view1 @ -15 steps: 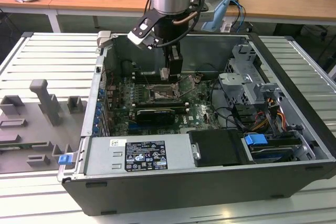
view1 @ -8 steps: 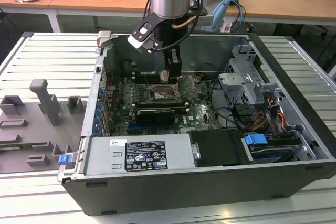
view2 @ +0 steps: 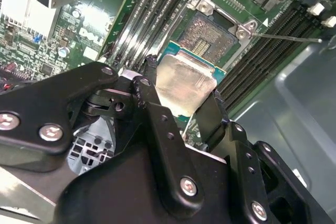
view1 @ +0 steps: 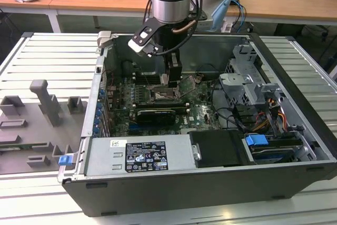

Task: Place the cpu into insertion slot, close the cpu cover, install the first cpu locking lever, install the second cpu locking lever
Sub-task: 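Place the cpu into insertion slot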

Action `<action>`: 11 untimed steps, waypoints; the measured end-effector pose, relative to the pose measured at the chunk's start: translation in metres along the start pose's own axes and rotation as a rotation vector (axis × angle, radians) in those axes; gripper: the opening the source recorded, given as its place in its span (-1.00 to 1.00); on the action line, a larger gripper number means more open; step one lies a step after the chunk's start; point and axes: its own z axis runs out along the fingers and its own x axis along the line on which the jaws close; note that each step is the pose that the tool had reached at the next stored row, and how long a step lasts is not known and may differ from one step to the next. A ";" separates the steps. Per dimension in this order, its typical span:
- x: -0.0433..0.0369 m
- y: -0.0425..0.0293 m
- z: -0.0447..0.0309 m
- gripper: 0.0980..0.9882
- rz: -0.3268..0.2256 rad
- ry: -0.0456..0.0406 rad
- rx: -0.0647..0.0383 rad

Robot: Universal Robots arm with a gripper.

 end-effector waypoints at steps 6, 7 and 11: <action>0.0023 -0.0058 0.0138 0.00 0.025 -0.0150 0.001; 0.0031 -0.0075 0.0156 0.00 0.025 -0.0151 0.001; 0.0132 -0.0112 0.0290 0.00 0.024 -0.0151 0.001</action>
